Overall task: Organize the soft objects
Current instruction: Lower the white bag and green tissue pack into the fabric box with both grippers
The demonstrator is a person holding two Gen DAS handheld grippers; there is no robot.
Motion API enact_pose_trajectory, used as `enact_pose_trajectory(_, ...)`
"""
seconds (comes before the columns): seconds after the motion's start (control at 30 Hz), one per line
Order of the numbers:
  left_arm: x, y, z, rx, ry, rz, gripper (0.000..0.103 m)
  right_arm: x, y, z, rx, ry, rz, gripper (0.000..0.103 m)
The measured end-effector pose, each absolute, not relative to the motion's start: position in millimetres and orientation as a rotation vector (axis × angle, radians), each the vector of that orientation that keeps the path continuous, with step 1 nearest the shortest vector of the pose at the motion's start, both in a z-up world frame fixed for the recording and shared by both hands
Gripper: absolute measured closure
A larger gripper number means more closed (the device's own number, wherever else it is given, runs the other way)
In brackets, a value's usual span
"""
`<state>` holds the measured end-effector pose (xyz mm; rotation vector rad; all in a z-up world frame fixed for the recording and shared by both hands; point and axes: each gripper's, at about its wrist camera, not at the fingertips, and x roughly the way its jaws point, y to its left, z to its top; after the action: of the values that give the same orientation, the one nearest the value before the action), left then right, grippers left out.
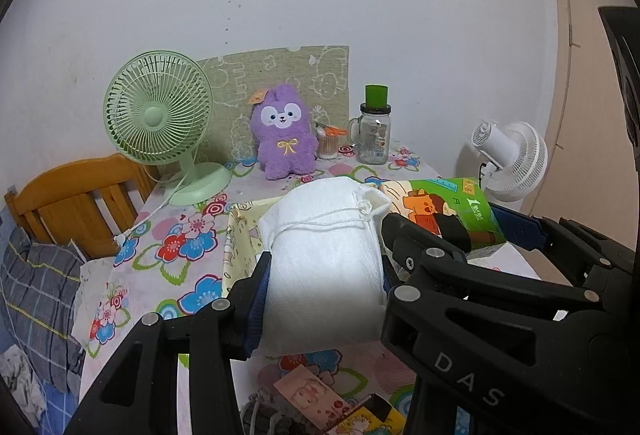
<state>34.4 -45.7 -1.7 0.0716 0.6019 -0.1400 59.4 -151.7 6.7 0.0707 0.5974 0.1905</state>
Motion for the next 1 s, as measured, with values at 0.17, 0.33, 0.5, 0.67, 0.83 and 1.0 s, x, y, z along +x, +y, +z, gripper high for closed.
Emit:
enact_pose_trajectory(0.17, 41, -43, -1, 0.07, 0.603, -0.139, 0.052, 70, -148, 7, 0.068, 0.598, 0.193, 0.029)
enact_pose_trajectory(0.33, 56, -39, 0, 0.068, 0.607, -0.134, 0.052, 82, -145, 6, 0.066, 0.603, 0.199, 0.029)
enact_pose_trajectory(0.5, 67, -35, 0, 0.069, 0.607, -0.125, 0.052, 94, -139, 5, 0.067, 0.603, 0.209, 0.029)
enact_pose_trajectory(0.67, 80, -29, -3, 0.06, 0.613, -0.121, 0.052, 105, -134, 4, 0.06, 0.607, 0.213, 0.029)
enact_pose_trajectory(0.83, 91, -24, -5, 0.048, 0.602, -0.124, 0.052, 119, -131, 2, 0.069, 0.617, 0.221, 0.029)
enact_pose_trajectory(1.0, 102, -23, -9, 0.045, 0.605, -0.12, 0.052, 132, -128, -2, 0.062, 0.625, 0.217, 0.029)
